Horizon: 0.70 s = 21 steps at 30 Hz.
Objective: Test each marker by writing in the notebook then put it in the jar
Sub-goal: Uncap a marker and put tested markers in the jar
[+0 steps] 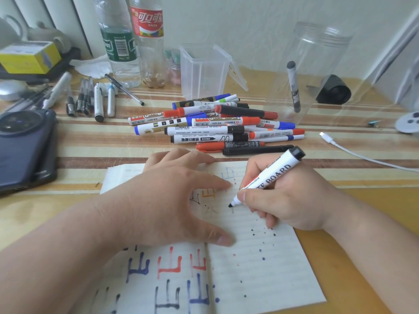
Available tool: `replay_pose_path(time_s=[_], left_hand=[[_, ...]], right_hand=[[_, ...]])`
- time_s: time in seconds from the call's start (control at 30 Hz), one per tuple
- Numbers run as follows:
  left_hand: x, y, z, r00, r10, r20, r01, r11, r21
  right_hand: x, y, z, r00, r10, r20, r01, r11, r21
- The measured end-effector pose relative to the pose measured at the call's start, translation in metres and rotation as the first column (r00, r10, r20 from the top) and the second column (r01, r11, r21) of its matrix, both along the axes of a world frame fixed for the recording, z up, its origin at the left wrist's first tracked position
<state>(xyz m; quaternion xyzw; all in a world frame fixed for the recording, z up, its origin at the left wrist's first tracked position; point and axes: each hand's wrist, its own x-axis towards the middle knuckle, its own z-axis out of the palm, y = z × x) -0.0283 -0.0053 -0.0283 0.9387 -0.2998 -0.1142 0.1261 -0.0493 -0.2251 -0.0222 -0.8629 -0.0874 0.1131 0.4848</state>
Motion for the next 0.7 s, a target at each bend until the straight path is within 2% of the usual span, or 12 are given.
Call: replay_pose_path(time_s=[0.23, 0.4, 0.53, 0.7], left_hand=[[-0.0006, -0.0001, 0.0022, 1.0, 0.001, -0.014, -0.001, 1.0, -0.005], [-0.0006, -0.0006, 0.0014, 1.0, -0.003, -0.008, 0.003, 1.0, -0.01], [-0.0008, -0.0007, 0.0014, 1.0, 0.002, -0.008, -0.002, 1.0, 0.004], [-0.0006, -0.0001, 0.0008, 1.0, -0.007, -0.003, 0.007, 1.0, -0.013]], right_hand=[[-0.0013, -0.0012, 0.0025, 0.998, 0.051, -0.048, -0.05, 0.999, 0.017], [0.0015, -0.0024, 0.0011, 0.998, -0.058, -0.018, 0.059, 0.996, 0.059], [0.002, -0.0004, -0.0002, 0.998, -0.061, 0.028, 0.062, 0.998, -0.016], [0.0011, 0.001, 0.0021, 0.999, -0.035, -0.014, 0.035, 0.999, 0.007]])
